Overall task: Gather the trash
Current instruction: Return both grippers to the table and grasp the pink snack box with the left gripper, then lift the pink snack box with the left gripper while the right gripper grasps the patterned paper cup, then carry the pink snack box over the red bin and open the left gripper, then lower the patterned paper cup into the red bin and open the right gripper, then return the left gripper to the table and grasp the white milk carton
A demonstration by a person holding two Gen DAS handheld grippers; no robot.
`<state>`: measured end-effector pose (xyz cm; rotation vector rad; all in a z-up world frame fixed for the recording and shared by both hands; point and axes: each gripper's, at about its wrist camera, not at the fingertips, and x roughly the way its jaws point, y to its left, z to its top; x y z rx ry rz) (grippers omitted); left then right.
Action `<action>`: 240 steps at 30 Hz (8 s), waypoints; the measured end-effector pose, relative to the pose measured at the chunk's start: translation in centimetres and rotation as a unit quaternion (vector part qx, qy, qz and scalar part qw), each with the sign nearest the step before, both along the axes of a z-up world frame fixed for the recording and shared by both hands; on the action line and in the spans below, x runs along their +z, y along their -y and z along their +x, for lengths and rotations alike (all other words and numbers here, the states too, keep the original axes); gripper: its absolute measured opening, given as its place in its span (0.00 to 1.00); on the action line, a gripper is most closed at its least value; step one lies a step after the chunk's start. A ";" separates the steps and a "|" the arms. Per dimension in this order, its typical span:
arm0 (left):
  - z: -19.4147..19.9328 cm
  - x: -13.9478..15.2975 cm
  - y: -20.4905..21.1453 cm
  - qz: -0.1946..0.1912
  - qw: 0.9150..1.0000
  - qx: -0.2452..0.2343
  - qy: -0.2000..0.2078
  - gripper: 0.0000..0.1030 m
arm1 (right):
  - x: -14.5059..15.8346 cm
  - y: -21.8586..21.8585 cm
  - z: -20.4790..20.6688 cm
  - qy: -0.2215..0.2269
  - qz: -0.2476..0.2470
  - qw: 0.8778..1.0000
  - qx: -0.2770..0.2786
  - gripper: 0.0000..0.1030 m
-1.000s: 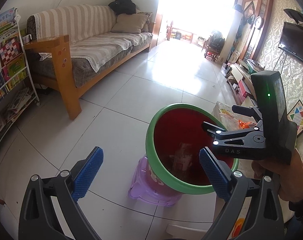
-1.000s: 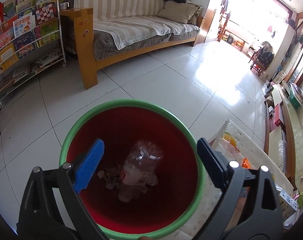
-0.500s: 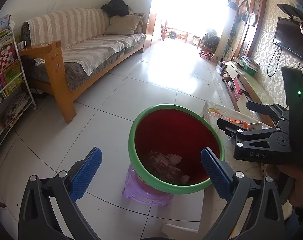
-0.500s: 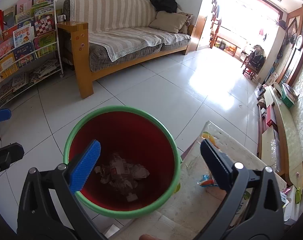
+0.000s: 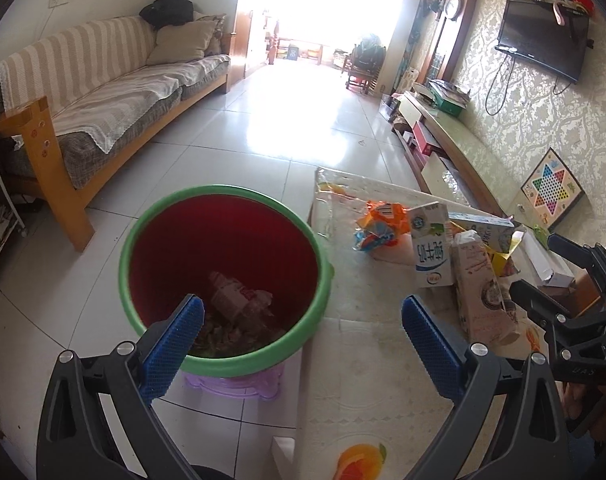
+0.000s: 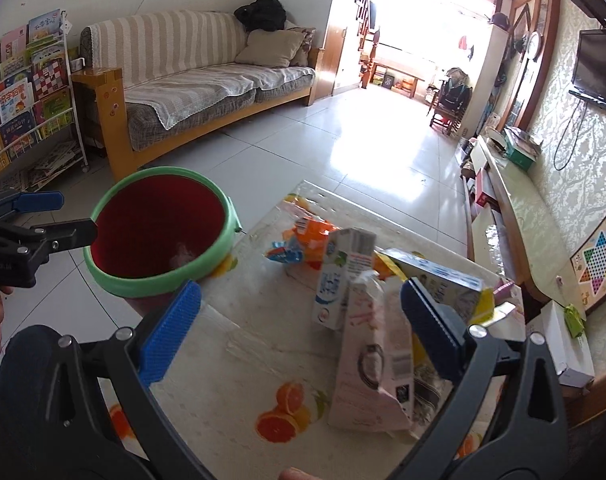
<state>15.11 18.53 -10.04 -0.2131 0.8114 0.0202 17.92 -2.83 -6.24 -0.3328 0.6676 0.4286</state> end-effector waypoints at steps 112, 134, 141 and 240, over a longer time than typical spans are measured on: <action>-0.4 1.4 6.5 -0.049 0.997 -0.044 0.049 0.48 | -1.2 11.5 0.8 -0.072 0.081 0.992 -0.070 0.35; 5.4 -2.4 -8.6 -0.004 0.997 0.077 -0.001 0.49 | 1.2 1.6 -0.2 -0.058 0.066 0.996 0.007 0.35; 6.8 -3.7 -10.0 -0.002 0.997 0.078 -0.010 0.49 | 1.5 -1.3 -0.4 -0.058 0.059 0.996 0.027 0.35; 12.0 -3.8 16.4 0.011 0.995 -0.064 -0.070 0.92 | -3.3 25.3 -5.9 -0.040 0.096 0.979 -0.177 0.96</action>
